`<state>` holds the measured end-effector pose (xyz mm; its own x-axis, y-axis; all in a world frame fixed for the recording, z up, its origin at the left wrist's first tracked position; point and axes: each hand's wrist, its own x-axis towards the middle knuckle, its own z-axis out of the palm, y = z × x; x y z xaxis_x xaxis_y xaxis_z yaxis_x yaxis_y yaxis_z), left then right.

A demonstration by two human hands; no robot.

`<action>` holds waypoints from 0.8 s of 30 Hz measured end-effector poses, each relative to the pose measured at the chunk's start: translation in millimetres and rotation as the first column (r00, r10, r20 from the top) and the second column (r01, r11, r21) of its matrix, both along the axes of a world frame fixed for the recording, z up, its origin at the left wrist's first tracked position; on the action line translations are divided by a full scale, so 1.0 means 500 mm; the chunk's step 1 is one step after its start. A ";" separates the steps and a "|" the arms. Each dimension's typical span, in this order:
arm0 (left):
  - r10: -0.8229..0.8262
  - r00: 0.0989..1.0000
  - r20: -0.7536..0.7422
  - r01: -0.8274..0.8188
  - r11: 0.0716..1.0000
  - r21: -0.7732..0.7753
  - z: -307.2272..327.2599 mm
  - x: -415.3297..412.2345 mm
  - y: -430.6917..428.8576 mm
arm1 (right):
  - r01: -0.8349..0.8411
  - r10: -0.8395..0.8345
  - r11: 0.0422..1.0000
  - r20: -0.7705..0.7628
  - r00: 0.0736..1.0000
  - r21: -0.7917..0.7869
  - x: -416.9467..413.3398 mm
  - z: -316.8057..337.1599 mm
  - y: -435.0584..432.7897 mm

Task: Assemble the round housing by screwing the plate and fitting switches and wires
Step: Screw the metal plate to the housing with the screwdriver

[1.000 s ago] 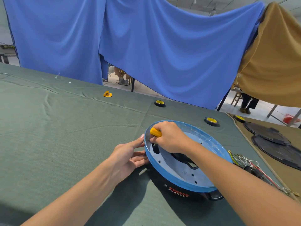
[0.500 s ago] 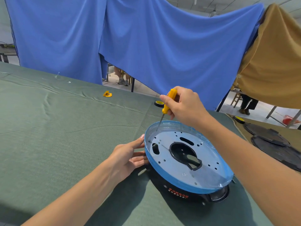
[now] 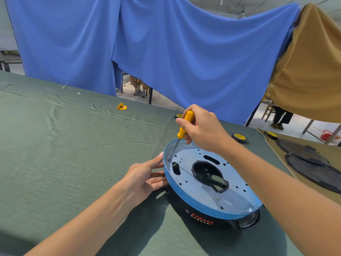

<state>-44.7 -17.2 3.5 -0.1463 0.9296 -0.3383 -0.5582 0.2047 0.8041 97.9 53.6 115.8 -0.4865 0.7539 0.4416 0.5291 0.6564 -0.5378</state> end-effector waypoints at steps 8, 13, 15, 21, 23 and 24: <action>0.001 1.000 0.020 -0.001 1.000 0.022 0.002 0.000 -0.001 | 0.039 -0.061 0.989 0.151 0.987 0.143 -0.003 0.016 -0.003; 0.003 1.000 0.024 -0.004 0.999 0.033 -0.002 0.001 0.000 | 0.043 -0.084 0.993 0.416 0.905 0.106 -0.003 0.043 -0.003; 0.004 1.000 0.029 -0.004 1.000 0.022 -0.001 0.002 0.001 | 0.005 -0.050 0.996 0.483 0.874 0.094 -0.003 0.059 -0.005; 0.008 1.000 0.025 -0.008 1.000 0.026 -0.001 0.003 0.001 | 0.067 -0.137 0.987 0.557 0.819 0.144 -0.027 0.072 -0.008; 0.011 1.000 0.023 -0.011 1.000 0.026 -0.001 0.003 0.001 | 0.089 -0.130 0.991 0.610 0.781 0.098 -0.029 0.080 -0.010; 0.011 1.000 0.022 -0.011 1.000 0.023 -0.001 0.003 0.000 | 0.091 -0.118 0.993 0.632 0.766 0.075 -0.029 0.086 -0.011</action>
